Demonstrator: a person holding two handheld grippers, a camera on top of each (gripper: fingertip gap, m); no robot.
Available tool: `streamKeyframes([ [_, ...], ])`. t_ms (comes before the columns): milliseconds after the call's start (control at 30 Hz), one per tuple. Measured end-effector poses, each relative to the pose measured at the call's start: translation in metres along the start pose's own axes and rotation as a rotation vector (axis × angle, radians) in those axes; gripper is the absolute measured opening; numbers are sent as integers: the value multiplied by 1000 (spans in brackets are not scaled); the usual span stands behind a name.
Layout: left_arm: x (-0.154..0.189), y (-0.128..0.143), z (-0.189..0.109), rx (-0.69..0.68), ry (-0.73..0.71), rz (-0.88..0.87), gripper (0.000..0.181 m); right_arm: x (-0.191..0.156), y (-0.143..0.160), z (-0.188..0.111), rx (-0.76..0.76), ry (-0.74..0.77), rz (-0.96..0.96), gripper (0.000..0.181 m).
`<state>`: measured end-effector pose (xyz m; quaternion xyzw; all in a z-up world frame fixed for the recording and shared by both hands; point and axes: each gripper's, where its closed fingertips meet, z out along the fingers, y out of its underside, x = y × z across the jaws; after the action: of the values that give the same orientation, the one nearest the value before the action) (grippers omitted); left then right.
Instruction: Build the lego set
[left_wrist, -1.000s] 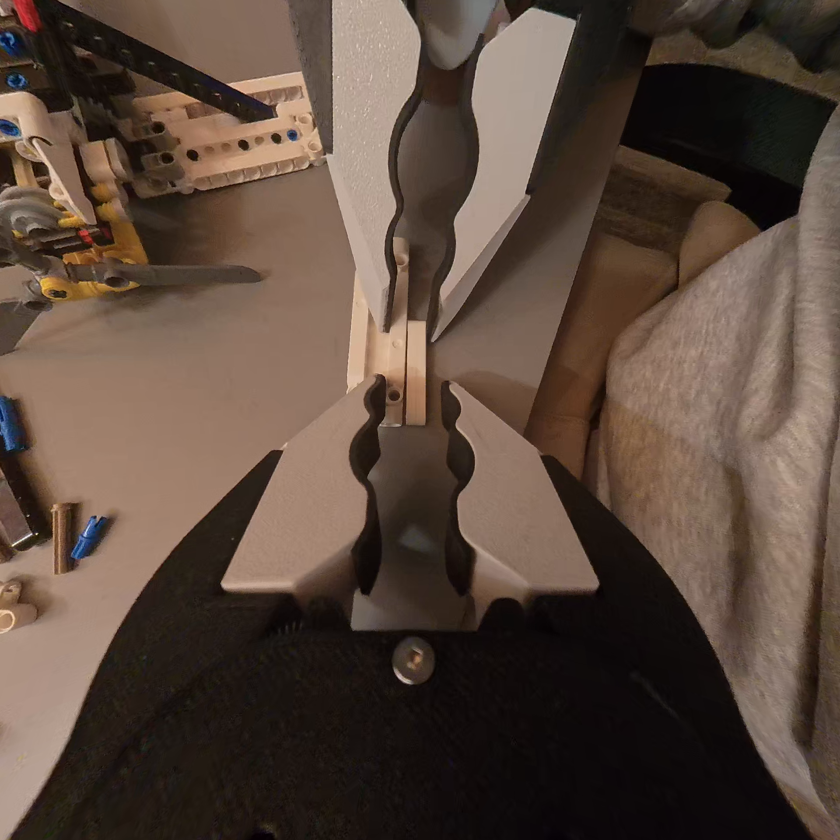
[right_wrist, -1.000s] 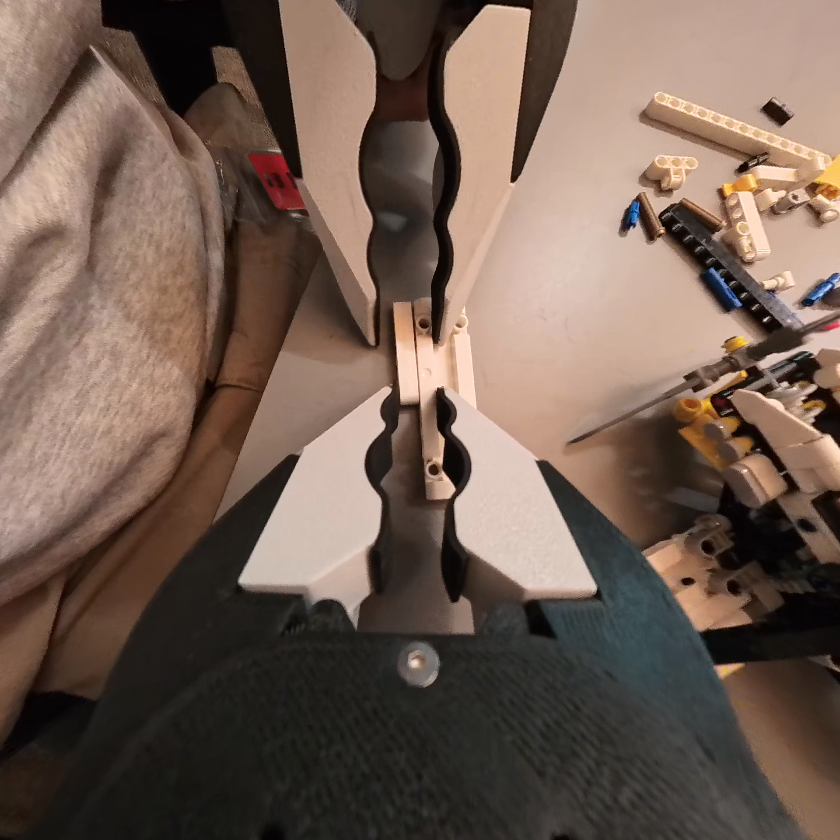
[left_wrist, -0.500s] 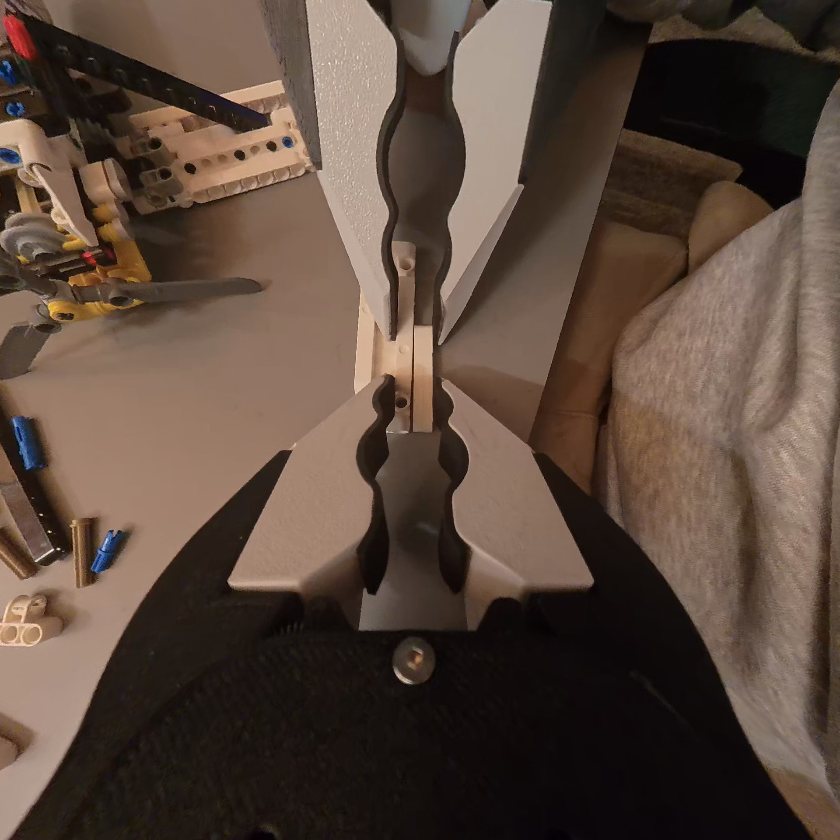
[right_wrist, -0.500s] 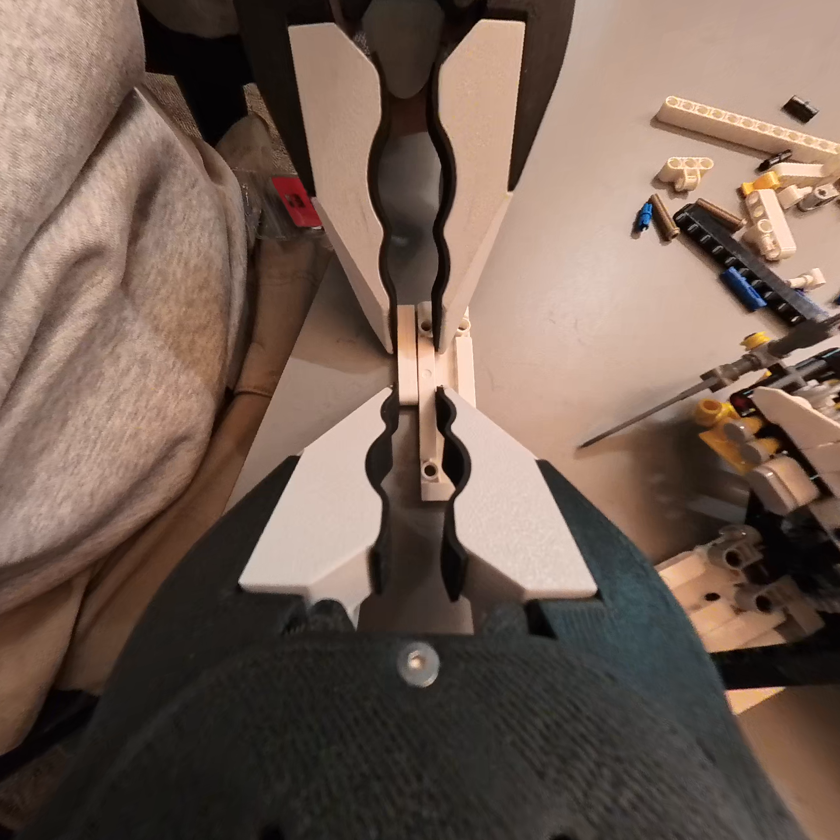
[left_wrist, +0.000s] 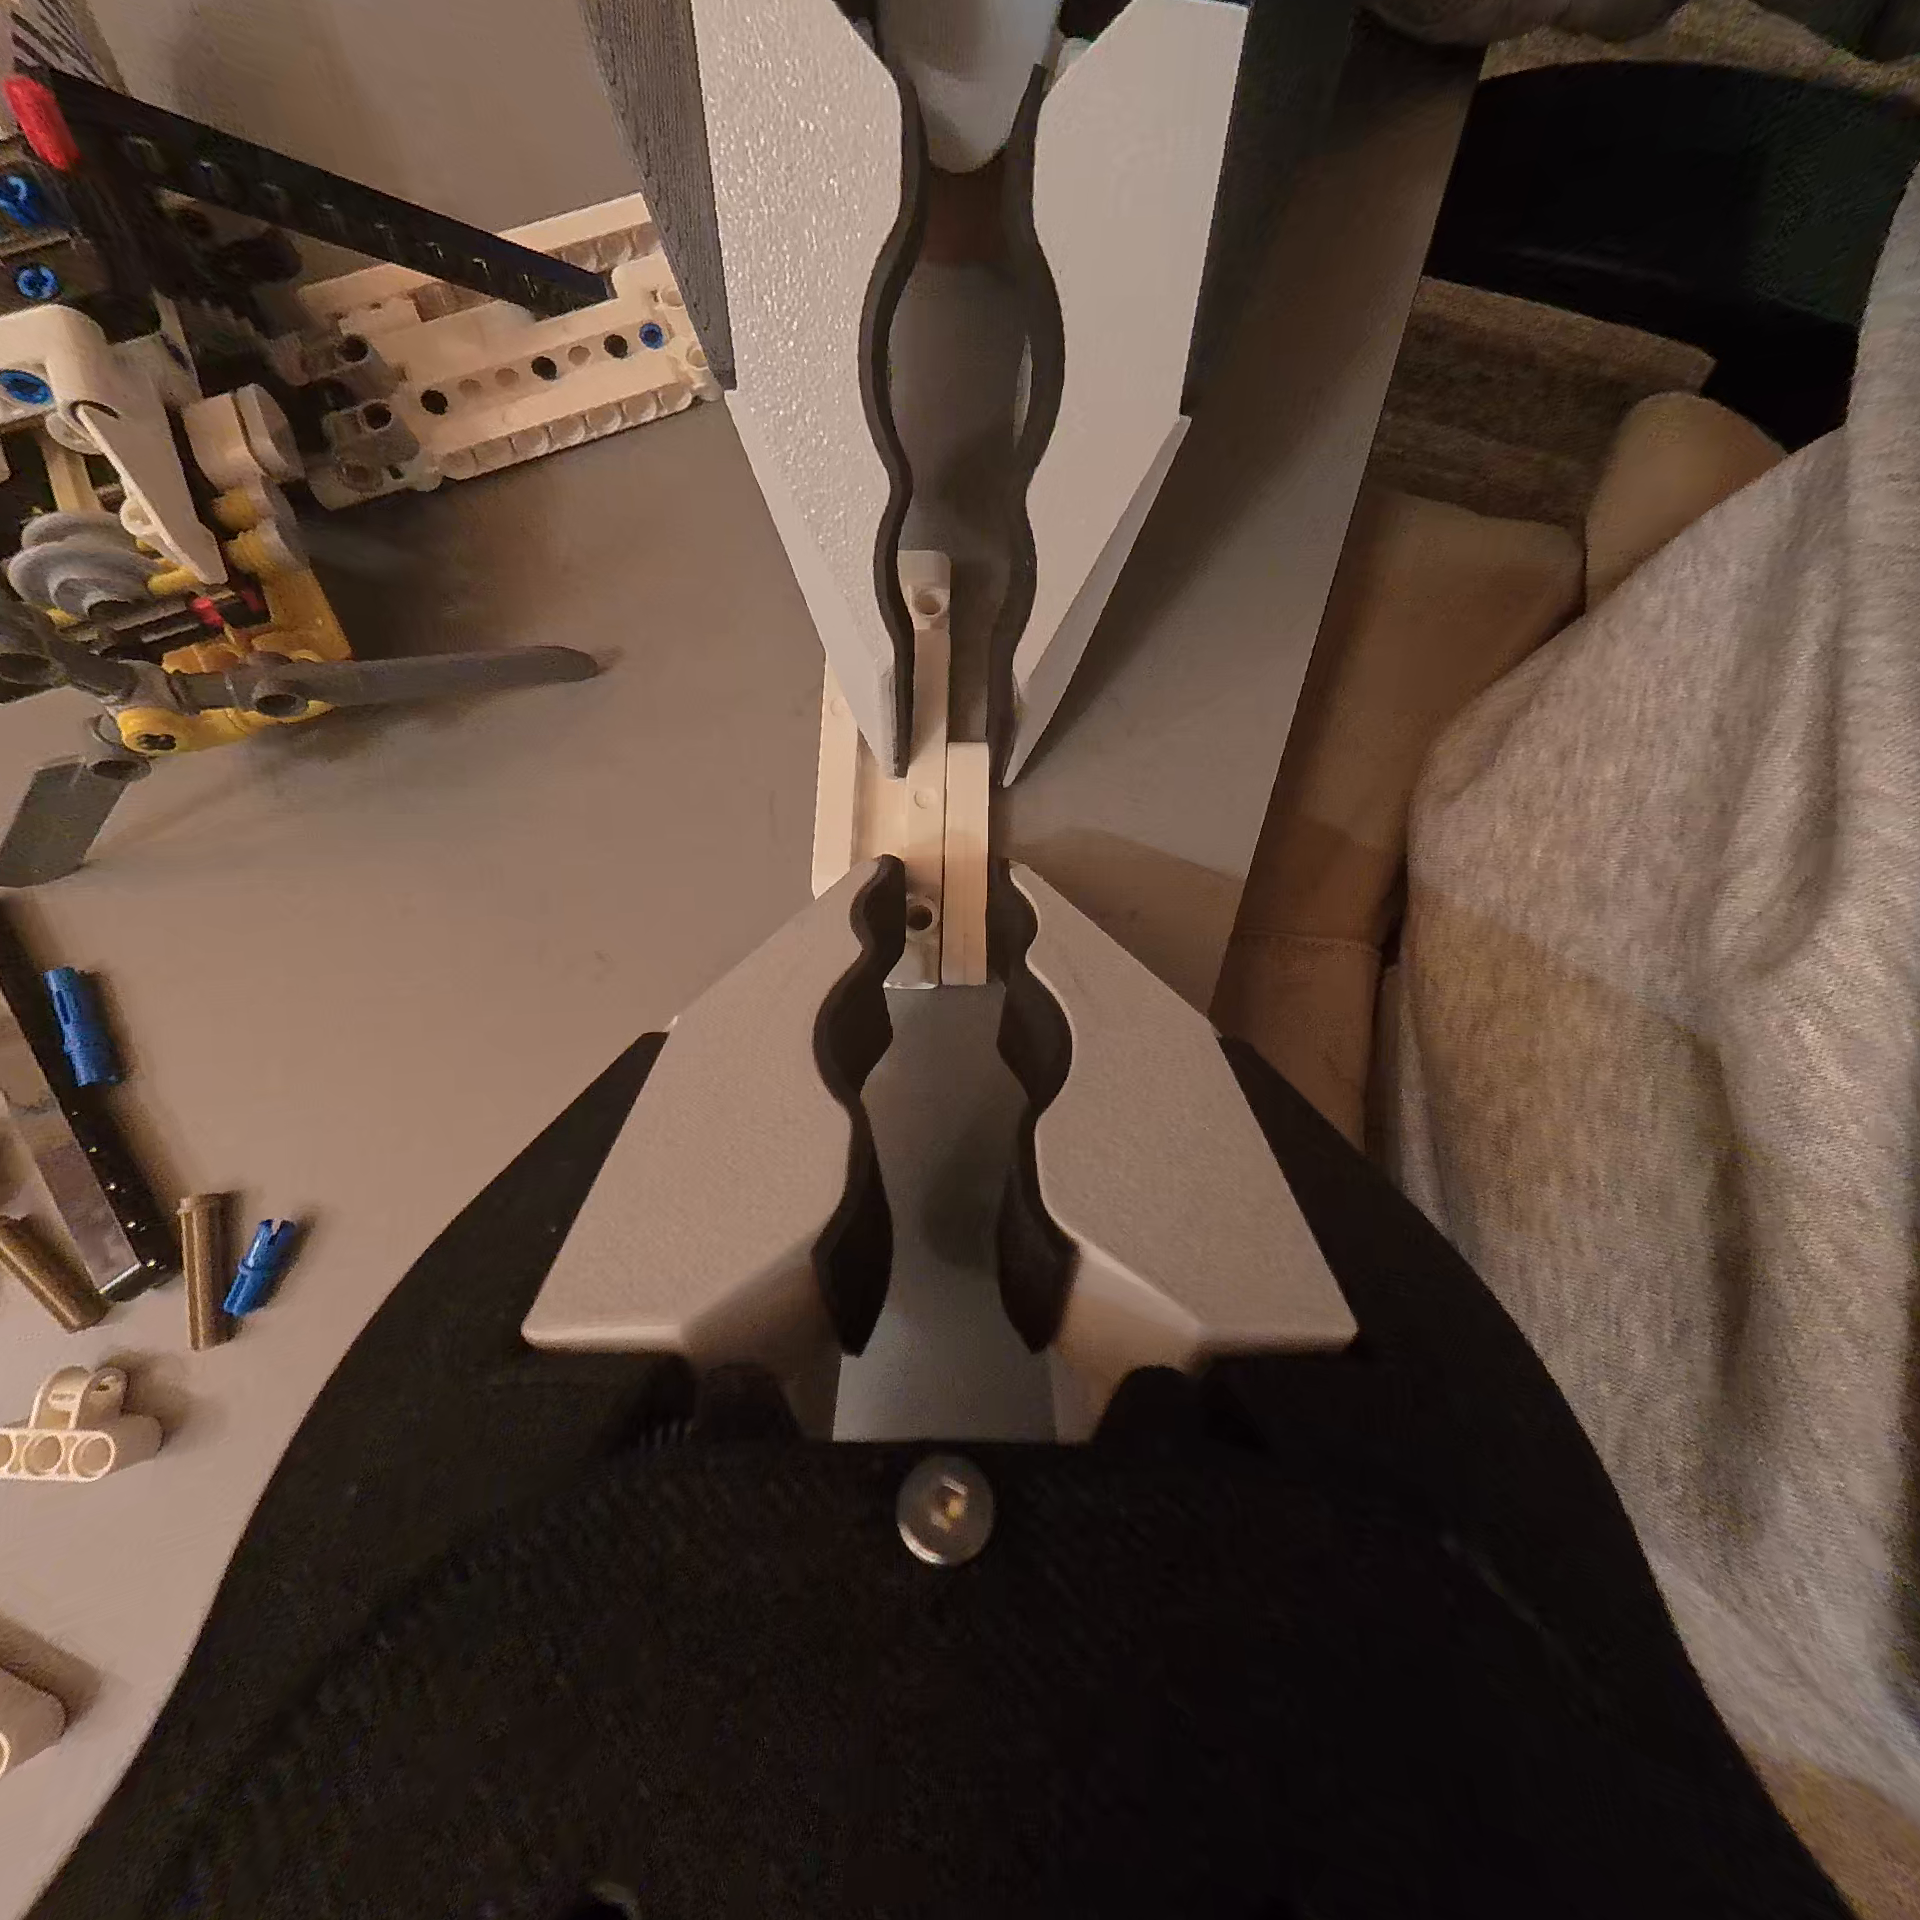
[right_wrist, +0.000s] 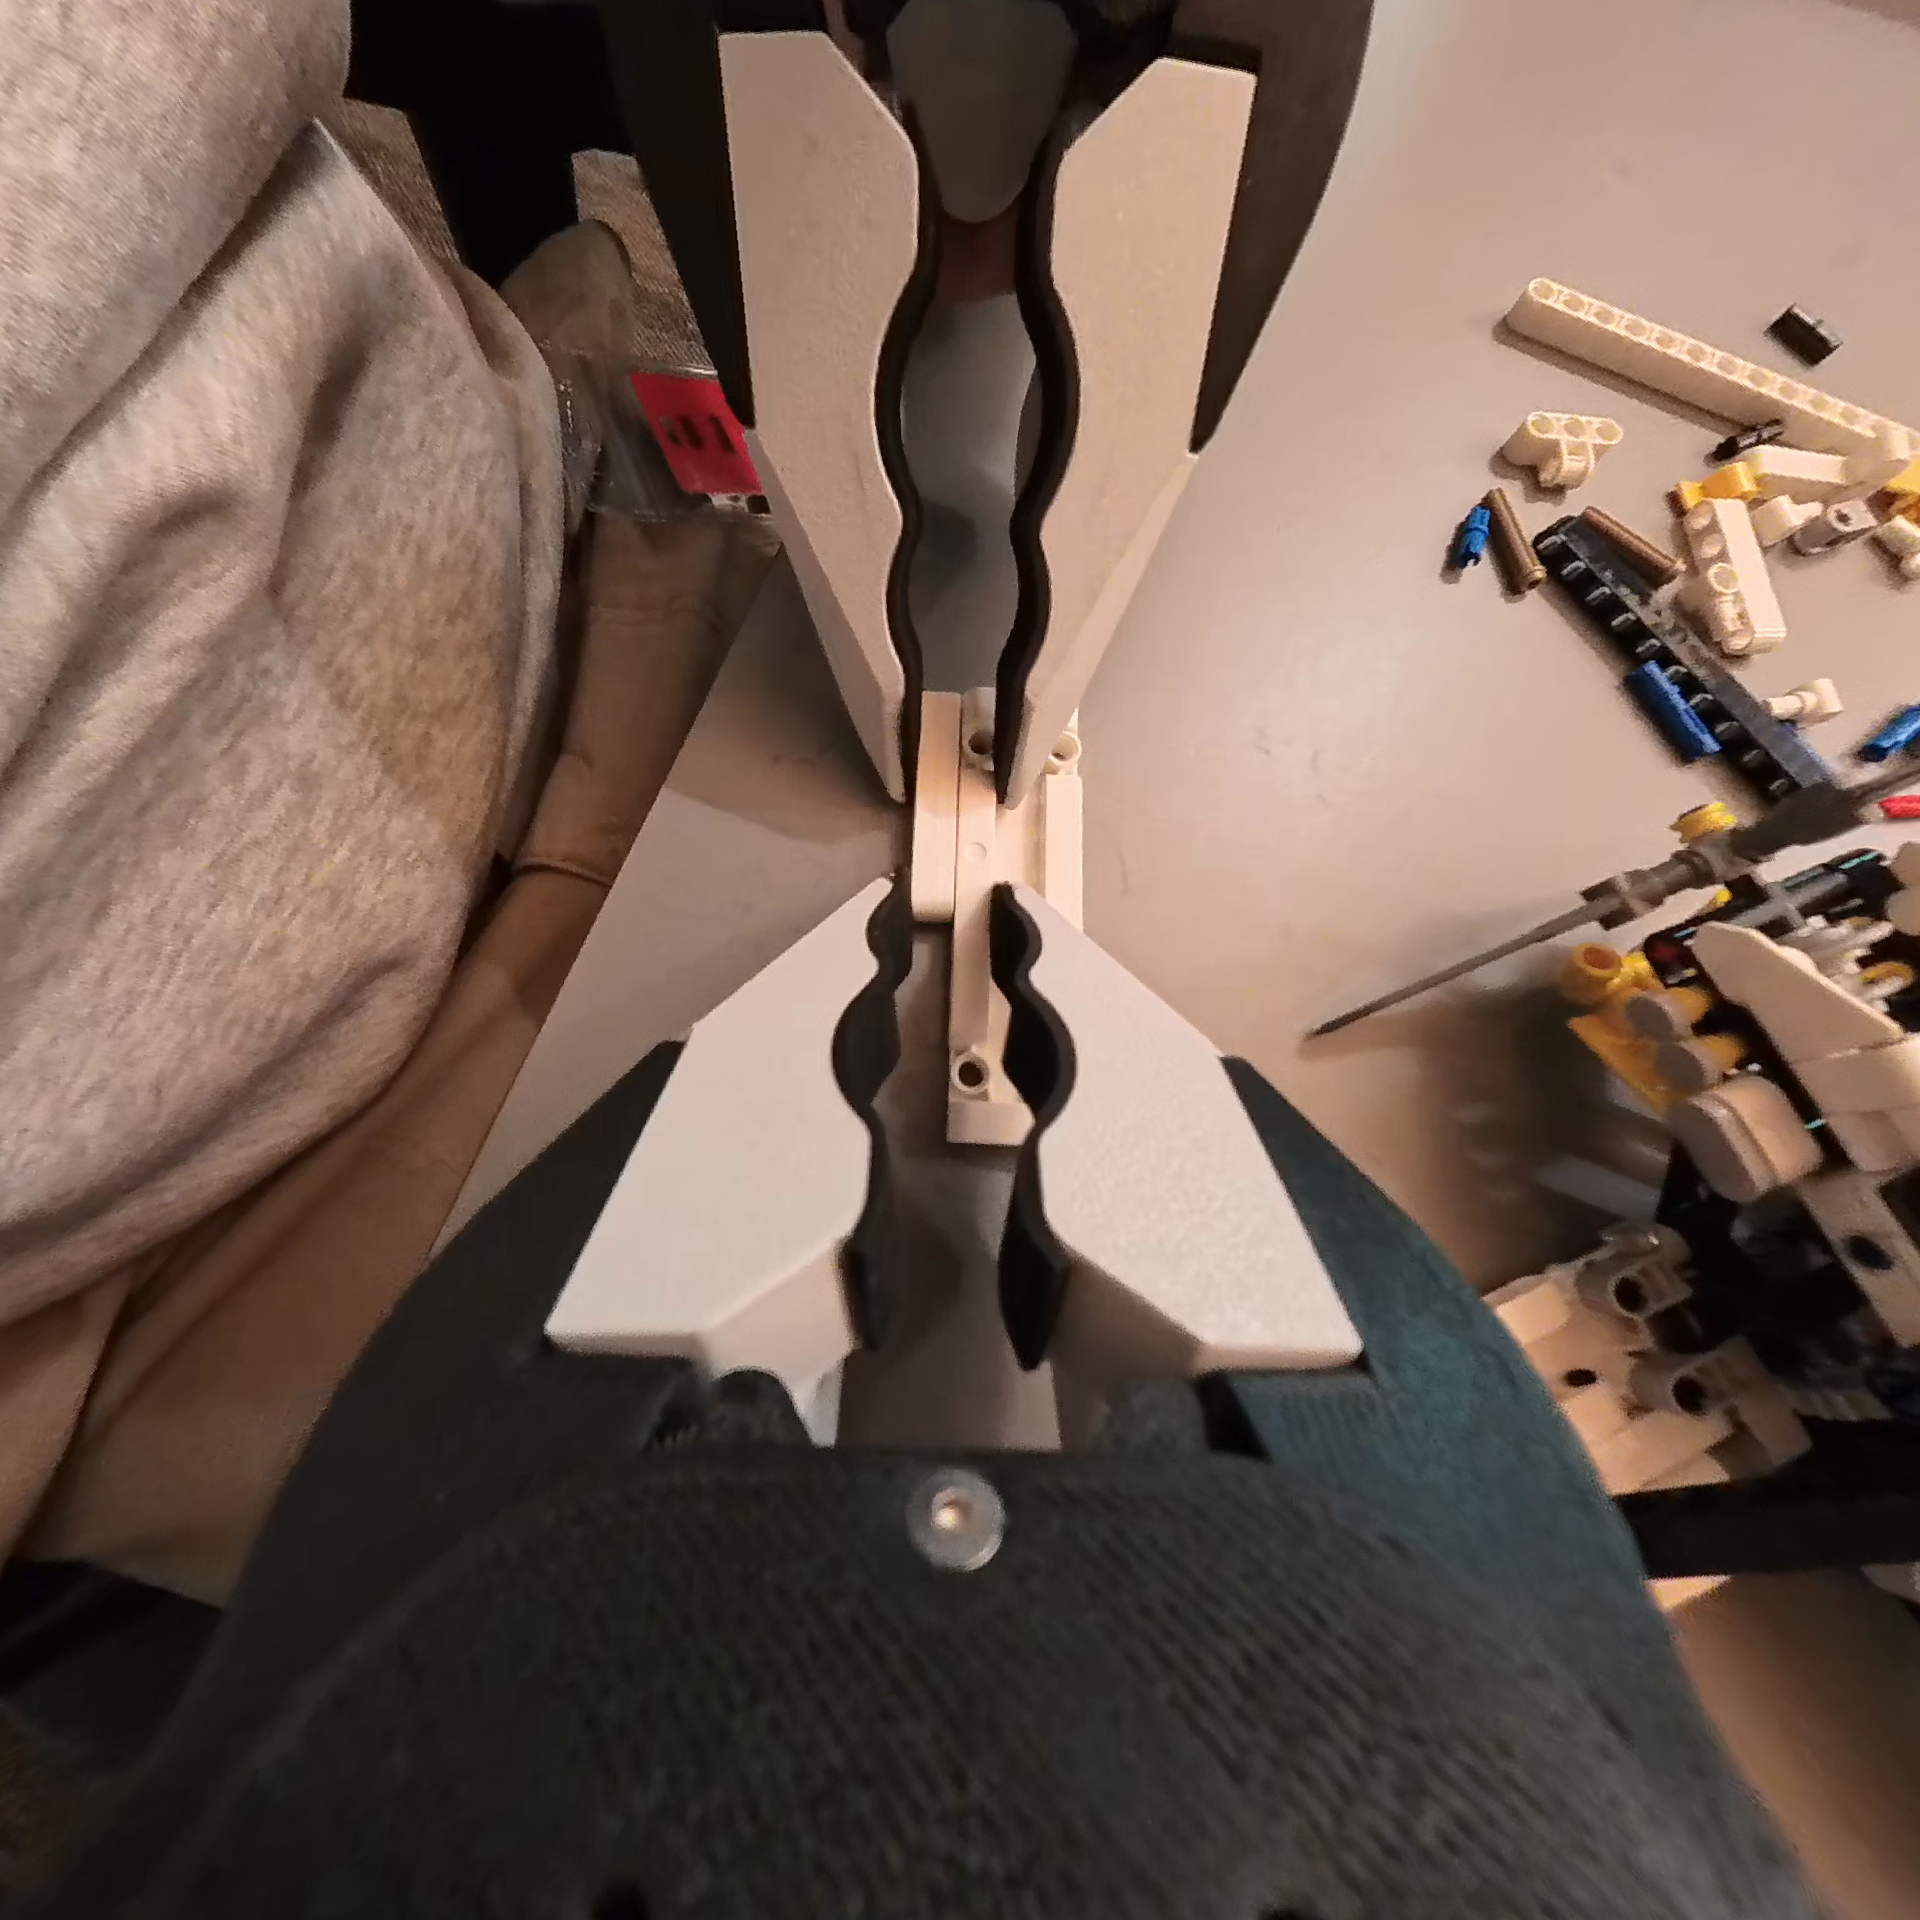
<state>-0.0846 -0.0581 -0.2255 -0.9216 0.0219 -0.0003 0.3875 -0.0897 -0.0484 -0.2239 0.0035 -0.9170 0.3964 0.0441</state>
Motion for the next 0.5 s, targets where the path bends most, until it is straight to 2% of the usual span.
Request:
streamKeyframes([
  [267, 1, -2, -4, 21, -49, 34, 16, -1, -3, 1, 5, 67, -2, 16],
  [333, 5, -7, -10, 63, -22, 7, 25, -6, -3, -1, -5, 65, 8, 36],
  [433, 3, -14, -24, 125, -22, -36, 39, -8, -3, -4, -4, 83, 16, 48],
  [500, -7, -10, -26, 117, -64, -47, 47, -7, -3, -3, 2, 85, 27, 51],
])
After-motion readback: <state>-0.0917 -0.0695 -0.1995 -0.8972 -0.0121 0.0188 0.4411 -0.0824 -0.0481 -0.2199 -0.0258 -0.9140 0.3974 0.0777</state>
